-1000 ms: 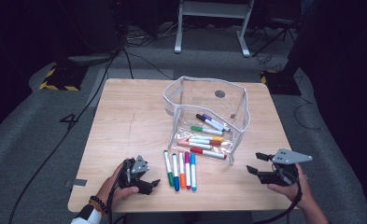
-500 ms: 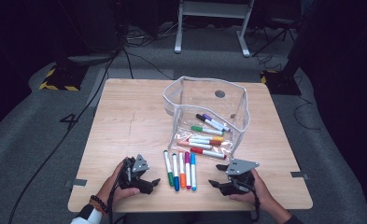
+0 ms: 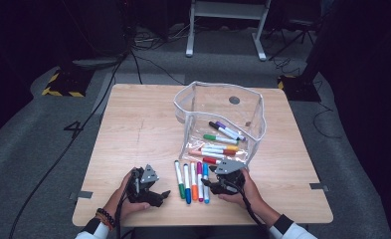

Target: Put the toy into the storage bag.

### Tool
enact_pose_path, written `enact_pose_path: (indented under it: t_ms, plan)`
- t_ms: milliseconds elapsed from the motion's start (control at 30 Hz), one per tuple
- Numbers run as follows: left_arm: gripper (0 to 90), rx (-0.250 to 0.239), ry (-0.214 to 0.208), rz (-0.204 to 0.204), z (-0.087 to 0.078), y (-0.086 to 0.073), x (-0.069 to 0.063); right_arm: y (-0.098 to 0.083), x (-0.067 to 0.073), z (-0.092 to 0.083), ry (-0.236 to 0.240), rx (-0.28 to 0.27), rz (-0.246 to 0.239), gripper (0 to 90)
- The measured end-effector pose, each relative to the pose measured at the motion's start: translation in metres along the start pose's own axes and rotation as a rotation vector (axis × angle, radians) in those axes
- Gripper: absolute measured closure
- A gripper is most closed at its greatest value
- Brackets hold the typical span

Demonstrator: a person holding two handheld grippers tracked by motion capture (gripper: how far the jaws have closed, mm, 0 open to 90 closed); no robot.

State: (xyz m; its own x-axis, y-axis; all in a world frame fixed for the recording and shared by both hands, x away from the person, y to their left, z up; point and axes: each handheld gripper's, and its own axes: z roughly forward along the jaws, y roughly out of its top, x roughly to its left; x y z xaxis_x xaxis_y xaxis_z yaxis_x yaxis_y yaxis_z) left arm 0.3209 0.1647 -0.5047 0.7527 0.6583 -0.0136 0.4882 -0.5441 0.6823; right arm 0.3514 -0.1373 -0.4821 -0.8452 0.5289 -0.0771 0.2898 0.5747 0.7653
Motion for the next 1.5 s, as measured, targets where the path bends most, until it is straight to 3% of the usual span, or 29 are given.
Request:
enact_pose_path:
  t_ms: [100, 167, 367, 567, 600, 633, 700, 833, 1067, 1200, 1267, 1500]
  plan:
    - [10.1, 0.000, -0.001, 0.000, 0.000, 0.000, 0.000, 0.001, -0.002, 0.006, -0.013, 0.009, 0.023, 46.6]
    - [10.1, 0.000, 0.000, 0.000, 0.000, 0.000, 0.000, 0.000, -0.004, 0.013, -0.044, 0.037, 0.013, 48.5]
    - [10.1, 0.000, -0.002, 0.002, 0.000, 0.000, 0.000, -0.003, -0.009, 0.015, -0.035, 0.070, 0.037, 54.1]
    - [10.2, 0.000, -0.001, 0.001, 0.000, 0.000, 0.000, -0.016, -0.020, 0.000, -0.017, 0.111, 0.029, 73.7]
    - [10.2, 0.000, -0.002, 0.001, 0.000, 0.000, 0.000, -0.016, -0.020, 0.000, -0.017, 0.111, 0.029, 73.7]
    - [10.2, 0.000, -0.002, 0.000, 0.000, 0.000, 0.000, -0.024, -0.026, -0.010, 0.020, 0.111, 0.044, 74.0]
    - [10.2, 0.000, -0.002, 0.000, 0.000, 0.000, 0.000, -0.026, -0.026, -0.012, 0.026, 0.113, 0.048, 74.1]
    - [10.2, 0.000, -0.002, 0.000, 0.000, -0.001, -0.001, -0.047, -0.034, -0.038, 0.071, 0.121, 0.023, 74.2]
    - [10.2, 0.000, -0.002, 0.000, 0.000, -0.001, -0.001, -0.069, -0.047, -0.065, 0.060, 0.138, 0.026, 74.0]
    - [10.2, 0.000, -0.002, 0.001, 0.000, -0.001, 0.000, -0.073, -0.052, -0.068, 0.059, 0.133, 0.045, 71.6]
    - [10.2, 0.000, -0.002, 0.000, 0.000, -0.001, -0.001, -0.073, -0.055, -0.067, 0.048, 0.131, 0.051, 64.2]
    - [10.2, -0.001, -0.002, 0.000, 0.000, -0.001, -0.001, -0.071, -0.053, -0.064, 0.056, 0.119, 0.036, 73.9]
